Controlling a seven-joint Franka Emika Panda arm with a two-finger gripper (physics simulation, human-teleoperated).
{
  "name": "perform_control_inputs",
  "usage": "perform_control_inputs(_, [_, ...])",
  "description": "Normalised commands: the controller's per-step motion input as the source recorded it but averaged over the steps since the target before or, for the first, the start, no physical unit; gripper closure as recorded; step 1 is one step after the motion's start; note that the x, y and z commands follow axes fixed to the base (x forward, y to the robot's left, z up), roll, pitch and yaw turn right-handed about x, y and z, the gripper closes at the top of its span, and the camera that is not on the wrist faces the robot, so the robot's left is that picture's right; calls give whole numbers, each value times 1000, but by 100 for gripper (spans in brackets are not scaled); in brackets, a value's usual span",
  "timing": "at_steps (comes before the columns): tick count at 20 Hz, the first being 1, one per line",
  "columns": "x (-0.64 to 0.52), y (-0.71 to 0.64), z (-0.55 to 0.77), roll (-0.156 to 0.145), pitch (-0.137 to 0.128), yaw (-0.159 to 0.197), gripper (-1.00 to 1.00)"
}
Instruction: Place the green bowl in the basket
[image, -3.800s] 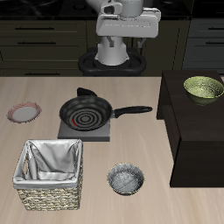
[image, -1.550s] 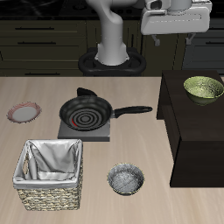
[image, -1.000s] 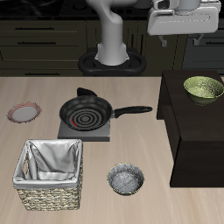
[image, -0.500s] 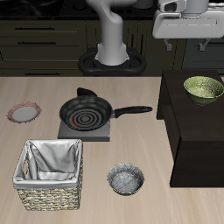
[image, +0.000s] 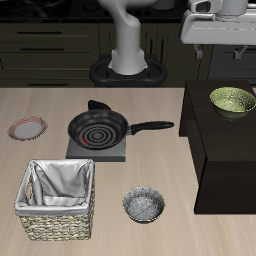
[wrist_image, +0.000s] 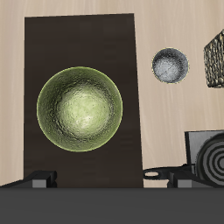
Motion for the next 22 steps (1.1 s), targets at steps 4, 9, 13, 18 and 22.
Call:
perform_control_inputs(4, [279, 63, 105, -21, -14, -23, -100])
perform_control_inputs(9, [192, 63, 103, -23, -17, 2, -100])
perform_control_inputs(13, [144, -15, 41, -15, 11, -17, -100])
perform_control_inputs(18, [89, -87, -144, -26, -1, 13, -100])
perform_control_inputs(22, [66, -26, -266, -9, 18, 4, -100])
